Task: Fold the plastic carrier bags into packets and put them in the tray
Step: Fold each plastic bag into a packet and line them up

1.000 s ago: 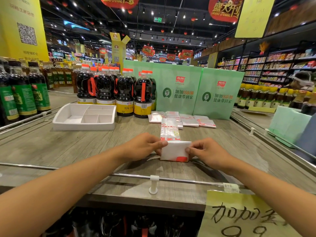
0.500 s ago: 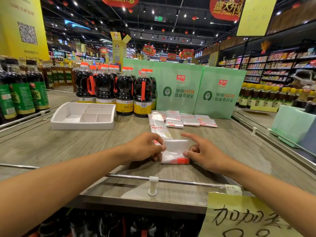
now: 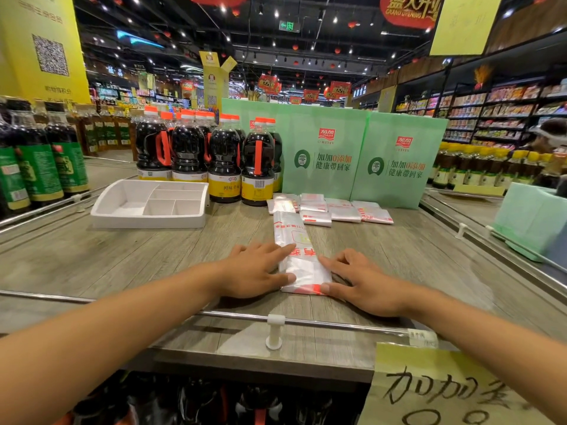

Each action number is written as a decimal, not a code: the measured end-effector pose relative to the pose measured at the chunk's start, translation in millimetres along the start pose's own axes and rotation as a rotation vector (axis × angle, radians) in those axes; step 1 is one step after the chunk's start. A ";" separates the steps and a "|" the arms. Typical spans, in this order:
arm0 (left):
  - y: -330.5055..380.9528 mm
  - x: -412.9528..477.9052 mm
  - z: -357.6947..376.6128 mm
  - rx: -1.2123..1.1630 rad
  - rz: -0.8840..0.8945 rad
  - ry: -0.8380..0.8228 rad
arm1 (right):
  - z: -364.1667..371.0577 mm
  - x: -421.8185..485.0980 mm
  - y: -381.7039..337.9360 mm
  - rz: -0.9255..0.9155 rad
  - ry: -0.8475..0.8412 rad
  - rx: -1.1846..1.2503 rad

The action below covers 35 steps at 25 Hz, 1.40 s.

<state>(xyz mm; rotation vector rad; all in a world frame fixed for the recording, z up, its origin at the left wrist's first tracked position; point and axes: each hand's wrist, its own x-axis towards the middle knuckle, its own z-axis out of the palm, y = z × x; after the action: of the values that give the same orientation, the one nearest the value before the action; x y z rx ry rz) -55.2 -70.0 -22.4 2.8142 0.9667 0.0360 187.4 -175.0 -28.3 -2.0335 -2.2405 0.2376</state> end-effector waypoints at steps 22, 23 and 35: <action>-12.9 4.2 -7.0 0.051 0.057 -0.269 | -7.8 -4.6 8.4 -0.081 -0.166 0.073; -15.3 4.9 -4.6 0.027 0.081 -0.218 | -6.2 -6.9 9.9 -0.093 -0.119 0.086; -1.4 4.3 -12.6 -0.233 0.019 0.244 | -8.6 -2.3 -1.7 -0.096 0.298 0.180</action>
<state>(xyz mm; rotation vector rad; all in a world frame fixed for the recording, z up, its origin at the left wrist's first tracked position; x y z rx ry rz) -53.6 -64.4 -10.3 2.6438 0.9153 0.4720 187.5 -177.1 -19.5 -1.7375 -2.0473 0.1139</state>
